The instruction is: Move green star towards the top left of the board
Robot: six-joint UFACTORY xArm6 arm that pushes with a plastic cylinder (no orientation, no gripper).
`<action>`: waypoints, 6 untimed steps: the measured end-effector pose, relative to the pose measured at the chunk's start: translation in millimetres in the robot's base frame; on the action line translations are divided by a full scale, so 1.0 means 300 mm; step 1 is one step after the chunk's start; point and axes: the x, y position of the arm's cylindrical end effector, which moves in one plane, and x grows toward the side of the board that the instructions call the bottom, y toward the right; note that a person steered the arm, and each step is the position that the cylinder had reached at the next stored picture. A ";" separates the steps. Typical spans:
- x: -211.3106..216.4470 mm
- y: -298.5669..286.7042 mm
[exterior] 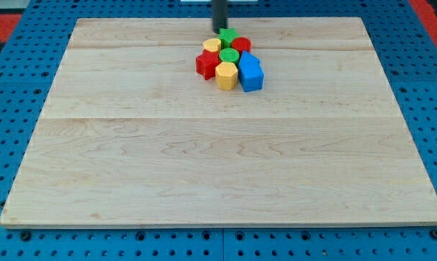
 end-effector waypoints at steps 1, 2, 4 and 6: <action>0.003 0.055; 0.061 0.172; 0.140 0.021; 0.109 -0.140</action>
